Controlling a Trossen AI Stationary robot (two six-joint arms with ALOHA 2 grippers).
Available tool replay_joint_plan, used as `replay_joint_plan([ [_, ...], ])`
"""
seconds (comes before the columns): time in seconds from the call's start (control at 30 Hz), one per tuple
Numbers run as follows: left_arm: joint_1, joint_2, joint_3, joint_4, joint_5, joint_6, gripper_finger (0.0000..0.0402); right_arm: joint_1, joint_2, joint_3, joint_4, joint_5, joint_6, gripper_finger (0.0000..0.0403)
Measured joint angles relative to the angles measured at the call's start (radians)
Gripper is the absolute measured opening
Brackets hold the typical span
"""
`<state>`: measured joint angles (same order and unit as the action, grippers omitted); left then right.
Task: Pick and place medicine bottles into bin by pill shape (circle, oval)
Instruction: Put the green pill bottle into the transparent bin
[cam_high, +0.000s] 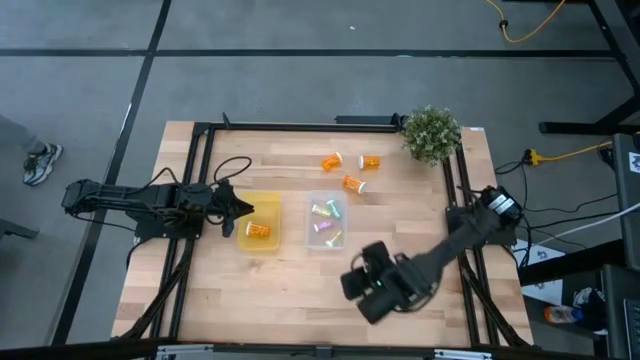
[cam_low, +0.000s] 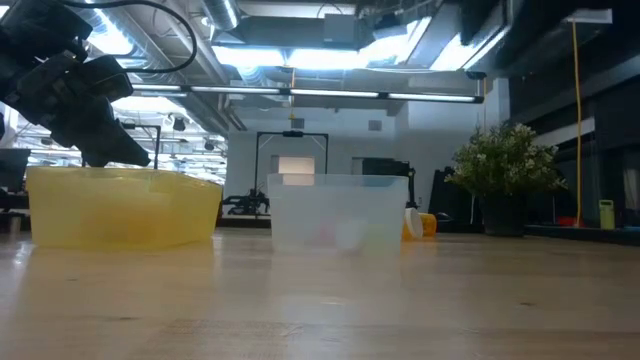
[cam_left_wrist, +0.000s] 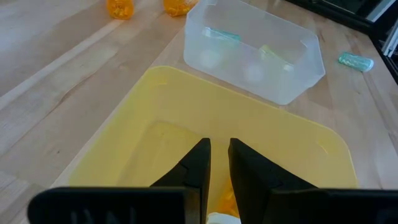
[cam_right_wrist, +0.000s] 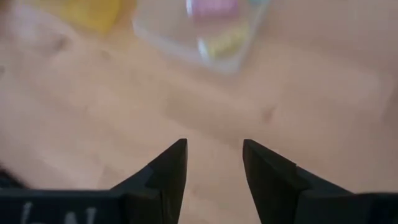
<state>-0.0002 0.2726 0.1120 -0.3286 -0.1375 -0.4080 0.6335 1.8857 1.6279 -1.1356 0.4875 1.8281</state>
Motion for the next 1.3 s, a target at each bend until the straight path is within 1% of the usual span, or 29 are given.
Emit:
replay_joint_plan([
  [0.17, 0.000, 0.000, 0.000, 0.000, 0.000, 0.000, 0.0050, 0.081, 0.034, 0.000, -0.026, -0.030, 0.186, 0.0156],
  [0.37, 0.000, 0.000, 0.000, 0.000, 0.000, 0.000, 0.0050, 0.131, 0.110, -0.001, -0.056, -0.200, 0.426, 0.0156],
  [0.5, 0.000, 0.000, 0.000, 0.000, 0.000, 0.000, 0.0050, 0.142, 0.137, -0.002, -0.038, -0.247, 0.497, 0.0156],
  [0.73, 0.000, 0.000, 0.000, 0.000, 0.000, 0.000, 0.0050, 0.142, 0.154, -0.002, -0.041, -0.279, 0.511, 0.0156],
  [1.03, 0.000, 0.000, 0.000, 0.000, 0.000, 0.000, 0.0050, 0.142, 0.156, -0.002, -0.048, -0.288, 0.534, 0.0156],
  [1.17, 0.000, 0.000, 0.000, 0.000, 0.000, 0.000, 0.0050, 0.141, 0.156, -0.020, -0.047, -0.336, 0.555, 0.0156],
  [1.3, 0.000, 0.000, 0.000, 0.000, 0.000, 0.000, 0.0050, 0.141, 0.157, -0.043, -0.030, -0.334, 0.558, 0.0156],
])
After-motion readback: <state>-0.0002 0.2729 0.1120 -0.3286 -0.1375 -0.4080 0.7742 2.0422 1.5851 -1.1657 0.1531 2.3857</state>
